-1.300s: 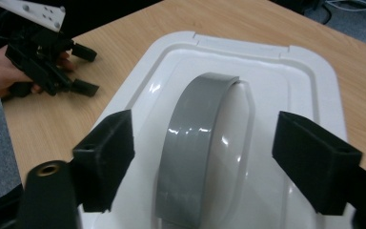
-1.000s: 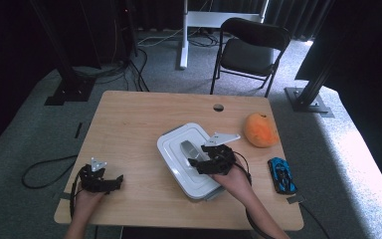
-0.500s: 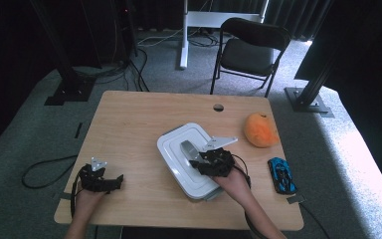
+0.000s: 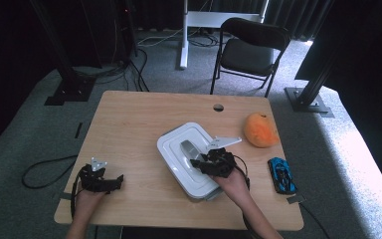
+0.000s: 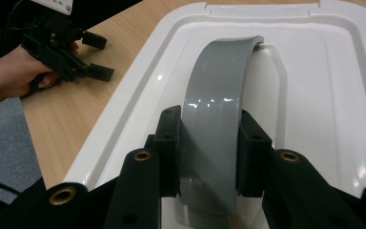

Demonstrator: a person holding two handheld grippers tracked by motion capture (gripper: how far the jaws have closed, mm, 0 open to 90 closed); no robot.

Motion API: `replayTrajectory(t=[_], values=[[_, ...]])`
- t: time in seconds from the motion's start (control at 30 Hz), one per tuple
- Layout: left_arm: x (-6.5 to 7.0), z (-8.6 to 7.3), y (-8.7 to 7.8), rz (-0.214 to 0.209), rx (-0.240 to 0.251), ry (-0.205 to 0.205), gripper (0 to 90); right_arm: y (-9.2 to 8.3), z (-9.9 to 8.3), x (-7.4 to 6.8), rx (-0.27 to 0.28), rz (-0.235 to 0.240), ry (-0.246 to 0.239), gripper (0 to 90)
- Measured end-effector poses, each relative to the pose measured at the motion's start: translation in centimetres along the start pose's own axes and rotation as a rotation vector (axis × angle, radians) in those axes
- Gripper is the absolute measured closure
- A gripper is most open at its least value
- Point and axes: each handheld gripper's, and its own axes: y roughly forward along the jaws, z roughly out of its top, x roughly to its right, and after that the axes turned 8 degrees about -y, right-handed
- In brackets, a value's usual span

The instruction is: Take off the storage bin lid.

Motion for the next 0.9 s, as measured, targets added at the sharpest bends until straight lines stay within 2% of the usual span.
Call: replayTrajectory(t=[0.33,0.43,0.63,0.9], values=[[0.0,0.0,0.0,0.001,0.002,0.0,0.1,-1.2,0.3,0.1,0.037,-0.011,0.004,67.8],[0.0,0.0,0.0,0.0,0.001,-0.001,0.1,-1.8,0.6,0.3,0.05,-0.032,0.007,67.8],[0.0,0.0,0.0,0.003,0.002,-0.003,0.1,-2.6,1.3,1.4,0.071,-0.06,0.015,67.8],[0.0,0.0,0.0,0.003,0.005,-0.007,0.1,-3.0,2.4,3.5,0.087,-0.117,0.028,67.8]])
